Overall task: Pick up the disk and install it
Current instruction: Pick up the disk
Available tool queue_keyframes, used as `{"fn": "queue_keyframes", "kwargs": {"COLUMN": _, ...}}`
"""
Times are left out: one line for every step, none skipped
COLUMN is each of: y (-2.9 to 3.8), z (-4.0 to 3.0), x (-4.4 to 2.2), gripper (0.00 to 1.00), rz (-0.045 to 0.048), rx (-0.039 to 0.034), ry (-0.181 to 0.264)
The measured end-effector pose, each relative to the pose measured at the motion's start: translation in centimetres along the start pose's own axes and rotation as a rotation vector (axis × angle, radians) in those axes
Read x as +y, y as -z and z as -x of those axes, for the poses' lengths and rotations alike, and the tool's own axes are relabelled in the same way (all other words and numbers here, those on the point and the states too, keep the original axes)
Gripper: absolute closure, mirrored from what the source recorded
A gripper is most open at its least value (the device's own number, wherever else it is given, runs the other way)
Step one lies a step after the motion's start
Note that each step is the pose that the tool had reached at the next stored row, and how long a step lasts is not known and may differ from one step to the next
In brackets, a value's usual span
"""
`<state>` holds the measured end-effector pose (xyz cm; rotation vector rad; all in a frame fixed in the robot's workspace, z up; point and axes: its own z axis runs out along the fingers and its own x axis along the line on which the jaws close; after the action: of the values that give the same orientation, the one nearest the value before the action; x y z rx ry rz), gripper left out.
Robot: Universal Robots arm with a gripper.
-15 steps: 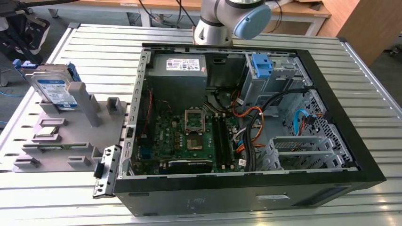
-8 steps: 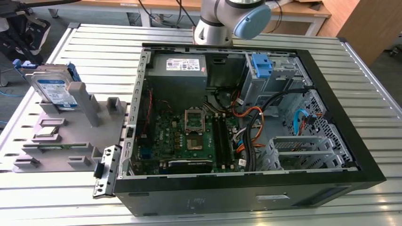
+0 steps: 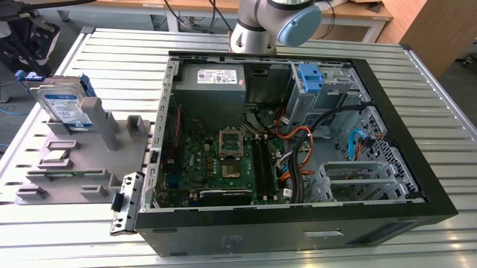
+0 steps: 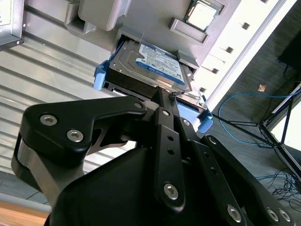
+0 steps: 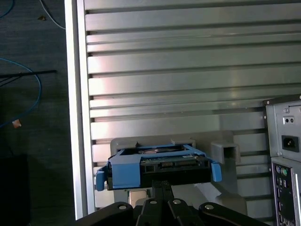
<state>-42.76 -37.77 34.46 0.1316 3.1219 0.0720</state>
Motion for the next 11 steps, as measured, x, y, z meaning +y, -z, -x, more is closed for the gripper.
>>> {"fn": "queue_keyframes", "kwargs": {"y": 0.00, "z": 0.00, "x": 0.00, "gripper": 0.89, "rz": 0.0000, "rx": 0.0000, "ry": 0.000}}
{"fn": "queue_keyframes", "kwargs": {"y": 0.00, "z": 0.00, "x": 0.00, "gripper": 0.89, "rz": 0.0000, "rx": 0.0001, "ry": 0.002}}
{"fn": "queue_keyframes", "kwargs": {"y": -0.01, "z": 0.00, "x": 0.00, "gripper": 0.89, "rz": 0.0001, "rx": 0.0005, "ry": 0.010}}
{"fn": "queue_keyframes", "kwargs": {"y": -0.02, "z": 0.00, "x": 0.00, "gripper": 0.89, "rz": 0.0004, "rx": 0.0011, "ry": 0.024}}
{"fn": "queue_keyframes", "kwargs": {"y": -0.02, "z": 0.00, "x": 0.00, "gripper": 0.89, "rz": 0.0006, "rx": 0.0018, "ry": 0.041}}
{"fn": "queue_keyframes", "kwargs": {"y": -0.02, "z": 0.00, "x": 0.00, "gripper": 0.89, "rz": 0.0008, "rx": 0.0027, "ry": 0.057}}
{"fn": "queue_keyframes", "kwargs": {"y": -0.03, "z": 0.00, "x": 0.00, "gripper": 0.89, "rz": 0.0011, "rx": 0.0034, "ry": 0.075}}
{"fn": "queue_keyframes", "kwargs": {"y": -0.03, "z": 0.00, "x": 0.00, "gripper": 0.89, "rz": 0.0013, "rx": 0.0042, "ry": 0.092}}
{"fn": "queue_keyframes", "kwargs": {"y": -0.04, "z": 0.00, "x": 0.00, "gripper": 0.89, "rz": 0.0016, "rx": 0.0050, "ry": 0.110}}
{"fn": "queue_keyframes", "kwargs": {"y": -0.05, "z": 0.00, "x": 0.00, "gripper": 0.89, "rz": 0.0019, "rx": 0.0059, "ry": 0.128}}
{"fn": "queue_keyframes", "kwargs": {"y": -0.06, "z": 0.00, "x": 0.00, "gripper": 0.89, "rz": 0.0022, "rx": 0.0068, "ry": 0.147}}
